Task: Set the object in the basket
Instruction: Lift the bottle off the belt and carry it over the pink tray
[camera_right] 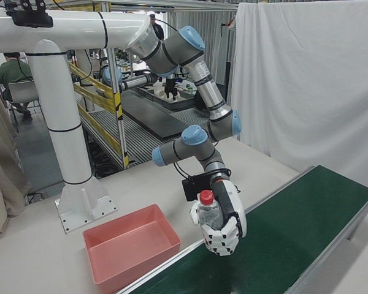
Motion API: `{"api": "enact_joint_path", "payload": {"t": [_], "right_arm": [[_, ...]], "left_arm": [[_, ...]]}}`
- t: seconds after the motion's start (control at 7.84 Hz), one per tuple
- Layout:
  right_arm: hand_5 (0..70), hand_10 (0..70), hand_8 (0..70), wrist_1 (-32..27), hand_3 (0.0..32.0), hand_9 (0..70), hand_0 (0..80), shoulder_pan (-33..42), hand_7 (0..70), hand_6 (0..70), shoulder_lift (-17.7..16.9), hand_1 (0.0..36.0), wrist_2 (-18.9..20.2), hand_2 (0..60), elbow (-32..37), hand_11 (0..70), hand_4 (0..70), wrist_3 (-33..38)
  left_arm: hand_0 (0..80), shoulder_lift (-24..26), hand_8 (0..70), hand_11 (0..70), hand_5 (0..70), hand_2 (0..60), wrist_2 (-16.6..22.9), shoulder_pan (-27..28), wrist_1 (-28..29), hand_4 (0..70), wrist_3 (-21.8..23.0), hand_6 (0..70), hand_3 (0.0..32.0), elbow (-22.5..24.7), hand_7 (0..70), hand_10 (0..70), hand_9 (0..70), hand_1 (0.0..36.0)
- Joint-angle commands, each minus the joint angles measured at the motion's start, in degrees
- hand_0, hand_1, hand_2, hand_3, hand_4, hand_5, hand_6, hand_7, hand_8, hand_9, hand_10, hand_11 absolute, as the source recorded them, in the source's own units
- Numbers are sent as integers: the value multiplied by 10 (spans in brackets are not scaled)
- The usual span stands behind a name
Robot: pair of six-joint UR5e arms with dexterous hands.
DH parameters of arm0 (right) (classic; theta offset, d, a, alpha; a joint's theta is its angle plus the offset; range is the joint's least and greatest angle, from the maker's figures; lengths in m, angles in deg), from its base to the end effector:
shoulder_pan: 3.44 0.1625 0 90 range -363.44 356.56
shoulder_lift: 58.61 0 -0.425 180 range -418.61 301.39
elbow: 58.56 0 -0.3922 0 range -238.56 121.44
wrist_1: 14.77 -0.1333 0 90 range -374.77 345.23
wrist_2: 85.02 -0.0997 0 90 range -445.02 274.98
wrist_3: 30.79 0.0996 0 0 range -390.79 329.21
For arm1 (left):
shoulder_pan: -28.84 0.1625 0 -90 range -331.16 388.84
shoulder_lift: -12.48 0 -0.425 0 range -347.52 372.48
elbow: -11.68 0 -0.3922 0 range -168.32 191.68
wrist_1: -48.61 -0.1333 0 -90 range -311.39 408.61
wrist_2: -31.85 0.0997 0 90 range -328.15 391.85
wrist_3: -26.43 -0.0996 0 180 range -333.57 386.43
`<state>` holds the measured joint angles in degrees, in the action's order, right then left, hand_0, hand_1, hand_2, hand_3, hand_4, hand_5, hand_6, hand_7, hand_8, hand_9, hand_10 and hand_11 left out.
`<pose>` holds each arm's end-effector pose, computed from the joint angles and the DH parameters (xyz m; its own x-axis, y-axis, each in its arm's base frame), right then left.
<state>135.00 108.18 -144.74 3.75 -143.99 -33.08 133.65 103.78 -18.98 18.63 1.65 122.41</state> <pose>0.3310 -0.4676 0.6290 -0.9146 -0.4037 0.0242 -0.2183 0.4424 -0.8698 0.2725 -0.5453 0.2747 -0.9201 -0.2700 -0.2837 0.1487 0.4293 -0.8908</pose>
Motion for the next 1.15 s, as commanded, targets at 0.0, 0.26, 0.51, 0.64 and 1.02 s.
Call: {"api": "enact_joint_path", "payload": {"t": [0.0, 0.26, 0.51, 0.64, 1.02], "right_arm": [[0, 0, 0, 0, 0, 0, 0, 0, 0, 0, 0, 0, 0, 0, 0, 0, 0, 0], [0, 0, 0, 0, 0, 0, 0, 0, 0, 0, 0, 0, 0, 0, 0, 0, 0, 0], [0, 0, 0, 0, 0, 0, 0, 0, 0, 0, 0, 0, 0, 0, 0, 0, 0, 0], [0, 0, 0, 0, 0, 0, 0, 0, 0, 0, 0, 0, 0, 0, 0, 0, 0, 0], [0, 0, 0, 0, 0, 0, 0, 0, 0, 0, 0, 0, 0, 0, 0, 0, 0, 0]], "left_arm": [[568, -26, 481, 557, 646, 545, 44, 62, -47, 512, 1, 548, 0, 103, 477, 389, 557, 233], [572, -37, 455, 541, 614, 491, 44, 112, -49, 457, -6, 500, 0, 121, 448, 375, 536, 231], [575, -35, 448, 541, 583, 461, 37, 175, -49, 440, -29, 474, 0, 119, 427, 375, 526, 228], [586, -34, 446, 534, 584, 445, 30, 210, -50, 451, -36, 468, 0, 119, 426, 369, 525, 233], [578, -62, 416, 506, 535, 380, -14, 251, -48, 410, -61, 413, 0, 119, 388, 347, 488, 221]]}}
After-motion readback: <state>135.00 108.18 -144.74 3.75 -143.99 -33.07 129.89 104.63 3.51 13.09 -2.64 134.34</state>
